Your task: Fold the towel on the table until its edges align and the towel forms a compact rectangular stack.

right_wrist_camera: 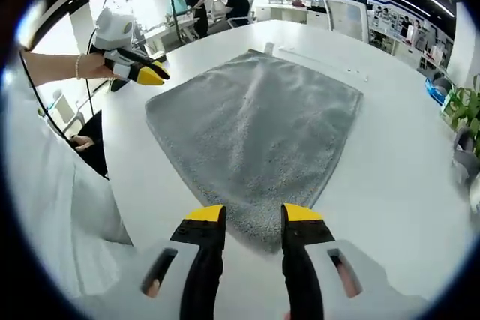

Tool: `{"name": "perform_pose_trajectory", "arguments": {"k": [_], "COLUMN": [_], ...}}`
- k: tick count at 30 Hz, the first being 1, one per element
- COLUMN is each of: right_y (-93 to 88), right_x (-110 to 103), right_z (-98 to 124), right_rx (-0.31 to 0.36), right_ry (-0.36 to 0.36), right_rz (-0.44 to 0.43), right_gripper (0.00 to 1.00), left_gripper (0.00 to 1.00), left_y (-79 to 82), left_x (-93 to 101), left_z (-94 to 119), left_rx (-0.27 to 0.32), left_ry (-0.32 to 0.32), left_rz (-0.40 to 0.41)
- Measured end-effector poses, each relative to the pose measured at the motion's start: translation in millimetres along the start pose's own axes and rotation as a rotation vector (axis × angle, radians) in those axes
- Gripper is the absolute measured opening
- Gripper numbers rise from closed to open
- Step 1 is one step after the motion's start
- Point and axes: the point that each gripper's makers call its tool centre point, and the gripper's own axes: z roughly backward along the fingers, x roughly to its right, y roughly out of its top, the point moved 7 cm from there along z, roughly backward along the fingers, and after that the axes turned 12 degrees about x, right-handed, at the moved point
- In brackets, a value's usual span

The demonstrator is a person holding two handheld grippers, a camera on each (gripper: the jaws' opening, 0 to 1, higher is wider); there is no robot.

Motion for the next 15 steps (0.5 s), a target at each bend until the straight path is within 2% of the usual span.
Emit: {"name": "perform_pose_trajectory", "arguments": {"k": [8, 11, 15], "right_y": [-7.1, -15.2, -25.2], "right_x": [-2, -5, -5], "right_z": [-3, -5, -9], "right_rx": [-0.052, -0.102, -0.139], "right_ry": [0.057, 0.088, 0.096], "right_rz": [0.038, 0.069, 0.086], "right_gripper": [0.27, 0.24, 0.25], "left_gripper": [0.23, 0.24, 0.25], "left_y": [-21.0, -30.3, -43.1], "left_x": [12.2, 14.7, 11.5], "left_z": [4, 3, 5], "left_rx": [-0.058, -0.095, -0.132], "left_ry": [-0.069, -0.1, -0.103], "left_rz": [-0.038, -0.07, -0.061]}}
